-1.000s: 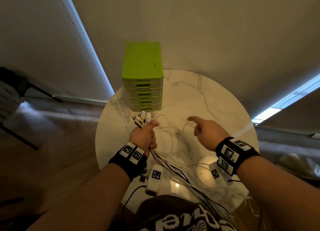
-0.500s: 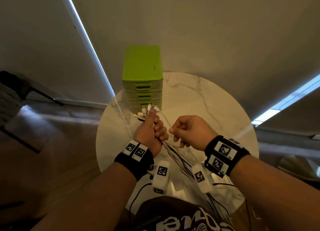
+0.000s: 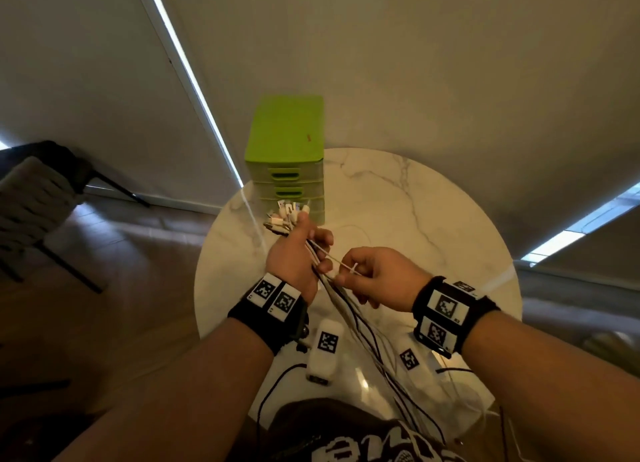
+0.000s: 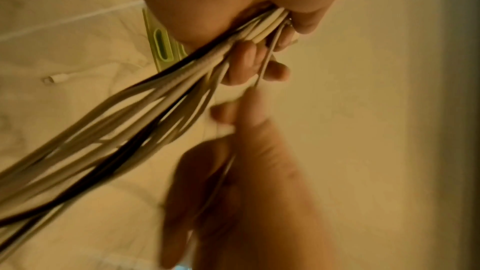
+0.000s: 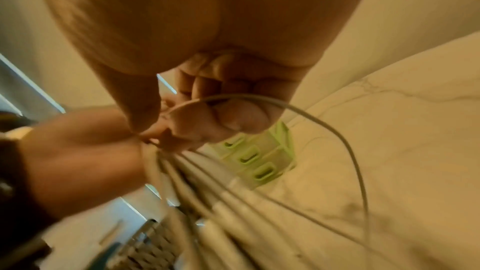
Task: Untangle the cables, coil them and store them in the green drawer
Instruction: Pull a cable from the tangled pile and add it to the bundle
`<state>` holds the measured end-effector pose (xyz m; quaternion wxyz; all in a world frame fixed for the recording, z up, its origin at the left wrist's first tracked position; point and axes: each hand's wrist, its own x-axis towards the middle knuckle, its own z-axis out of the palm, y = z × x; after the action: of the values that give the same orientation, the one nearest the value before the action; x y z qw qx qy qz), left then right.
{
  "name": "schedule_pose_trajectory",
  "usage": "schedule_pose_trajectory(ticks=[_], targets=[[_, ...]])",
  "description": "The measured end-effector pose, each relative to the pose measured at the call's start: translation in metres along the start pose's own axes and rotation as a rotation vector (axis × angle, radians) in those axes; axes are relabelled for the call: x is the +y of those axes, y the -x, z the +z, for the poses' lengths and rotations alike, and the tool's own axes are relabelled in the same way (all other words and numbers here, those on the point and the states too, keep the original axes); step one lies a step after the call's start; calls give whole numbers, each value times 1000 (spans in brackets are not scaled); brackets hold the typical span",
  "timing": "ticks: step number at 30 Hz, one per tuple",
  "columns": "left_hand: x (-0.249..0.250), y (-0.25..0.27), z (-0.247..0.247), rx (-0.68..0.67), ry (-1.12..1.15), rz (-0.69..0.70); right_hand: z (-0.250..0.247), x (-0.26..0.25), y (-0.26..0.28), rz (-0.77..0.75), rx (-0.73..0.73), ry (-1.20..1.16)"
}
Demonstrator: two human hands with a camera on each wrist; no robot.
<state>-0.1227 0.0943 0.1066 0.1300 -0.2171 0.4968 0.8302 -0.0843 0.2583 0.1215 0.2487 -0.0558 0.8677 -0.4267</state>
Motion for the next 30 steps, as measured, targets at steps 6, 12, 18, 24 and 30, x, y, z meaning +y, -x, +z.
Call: schedule_pose_trajectory(ticks=[6, 12, 18, 24, 30], targets=[[14, 0, 15, 106, 295, 89, -57, 111, 22, 275, -316, 355], [6, 5, 39, 43, 252, 122, -105, 181, 55, 538, 15, 547], [-22, 24, 88, 33, 120, 135, -94, 201, 90, 648, -134, 338], [-45, 42, 124, -103, -123, 111, -110, 168, 82, 98, -186, 100], [-53, 71, 161, -408, -252, 120, -103, 109, 66, -231, -255, -2]])
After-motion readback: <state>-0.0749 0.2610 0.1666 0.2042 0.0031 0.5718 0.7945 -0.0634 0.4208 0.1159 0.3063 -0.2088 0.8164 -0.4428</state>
